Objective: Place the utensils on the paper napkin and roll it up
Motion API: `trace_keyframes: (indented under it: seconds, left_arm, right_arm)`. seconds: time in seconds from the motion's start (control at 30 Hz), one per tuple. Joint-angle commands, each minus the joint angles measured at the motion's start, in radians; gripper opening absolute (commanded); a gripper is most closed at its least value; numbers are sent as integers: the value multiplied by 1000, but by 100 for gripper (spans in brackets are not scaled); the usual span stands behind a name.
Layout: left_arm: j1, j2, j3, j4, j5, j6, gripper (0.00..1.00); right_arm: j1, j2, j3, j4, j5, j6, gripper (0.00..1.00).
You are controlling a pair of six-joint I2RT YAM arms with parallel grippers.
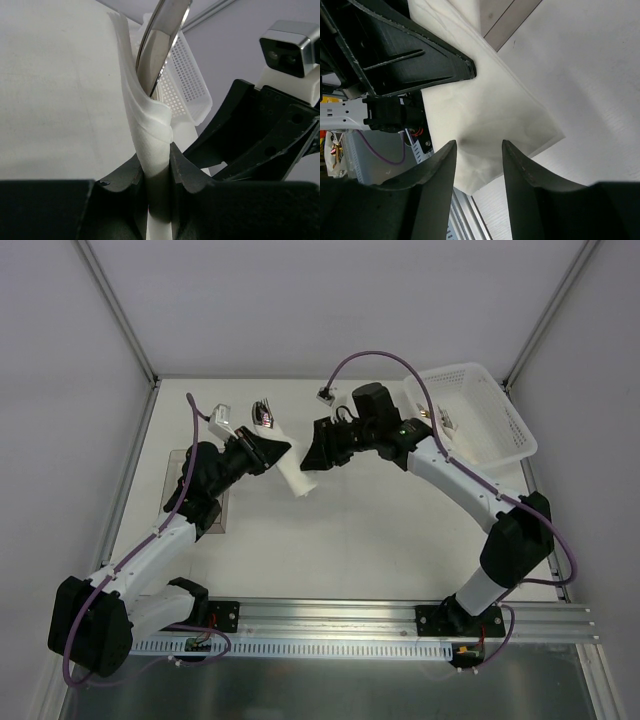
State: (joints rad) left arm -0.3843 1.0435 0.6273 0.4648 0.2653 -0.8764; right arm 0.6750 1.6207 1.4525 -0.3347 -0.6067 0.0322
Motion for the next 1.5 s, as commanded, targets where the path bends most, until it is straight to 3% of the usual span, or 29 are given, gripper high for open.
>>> trace_keyframes:
  seconds: [0.0,0.33,0.8,1.47]
  left_arm:
    - [5,-10,18,95,29,-24,0]
    - [5,-7,3,124,74,-50,0]
    - [7,18,0,235,160,-91,0]
    - [5,93,-12,455,279,-203,0]
  right_arm:
    - [8,11,52,40,-42,32,45]
    - [11,38,48,95,-126,80,56]
    - [-2,64,-6,278,-301,222,59]
    - [-40,77,-155,759,-479,578,49]
